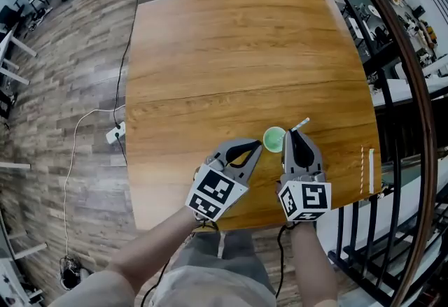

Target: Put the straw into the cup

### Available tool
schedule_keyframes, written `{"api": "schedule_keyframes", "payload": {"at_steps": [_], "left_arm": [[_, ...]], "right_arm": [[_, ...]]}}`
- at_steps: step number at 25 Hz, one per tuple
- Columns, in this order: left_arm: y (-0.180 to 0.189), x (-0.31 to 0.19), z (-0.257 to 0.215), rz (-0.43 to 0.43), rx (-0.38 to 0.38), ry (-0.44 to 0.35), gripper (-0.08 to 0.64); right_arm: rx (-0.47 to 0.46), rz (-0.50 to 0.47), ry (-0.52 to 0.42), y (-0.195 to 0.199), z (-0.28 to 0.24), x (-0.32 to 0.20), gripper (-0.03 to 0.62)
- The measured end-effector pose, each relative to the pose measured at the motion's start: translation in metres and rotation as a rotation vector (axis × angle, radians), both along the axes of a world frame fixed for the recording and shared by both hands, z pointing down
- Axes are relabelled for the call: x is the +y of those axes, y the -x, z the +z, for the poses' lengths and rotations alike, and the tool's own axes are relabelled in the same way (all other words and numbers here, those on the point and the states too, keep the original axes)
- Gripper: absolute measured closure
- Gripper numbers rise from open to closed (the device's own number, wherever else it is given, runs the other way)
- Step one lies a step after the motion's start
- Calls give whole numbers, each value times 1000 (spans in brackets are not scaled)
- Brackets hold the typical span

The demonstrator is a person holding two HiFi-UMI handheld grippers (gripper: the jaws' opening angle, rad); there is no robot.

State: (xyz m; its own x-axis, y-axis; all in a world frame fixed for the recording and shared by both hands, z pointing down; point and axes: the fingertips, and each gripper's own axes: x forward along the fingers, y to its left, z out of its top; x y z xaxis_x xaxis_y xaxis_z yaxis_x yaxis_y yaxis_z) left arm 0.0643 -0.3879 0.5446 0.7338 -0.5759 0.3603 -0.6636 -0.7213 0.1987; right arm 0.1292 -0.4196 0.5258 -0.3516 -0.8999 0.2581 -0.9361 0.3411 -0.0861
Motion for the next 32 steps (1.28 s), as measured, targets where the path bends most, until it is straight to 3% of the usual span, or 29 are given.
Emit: {"api": "schedule_keyframes", "payload": {"at_steps": [18, 32], "left_arm": [[-12, -1, 49, 10, -9, 103, 546], [-15, 15, 64, 29, -37, 126, 546]], "right_arm": [[13, 8, 124, -2, 77, -7, 557], [3, -16, 173, 2, 92, -4, 555]]}}
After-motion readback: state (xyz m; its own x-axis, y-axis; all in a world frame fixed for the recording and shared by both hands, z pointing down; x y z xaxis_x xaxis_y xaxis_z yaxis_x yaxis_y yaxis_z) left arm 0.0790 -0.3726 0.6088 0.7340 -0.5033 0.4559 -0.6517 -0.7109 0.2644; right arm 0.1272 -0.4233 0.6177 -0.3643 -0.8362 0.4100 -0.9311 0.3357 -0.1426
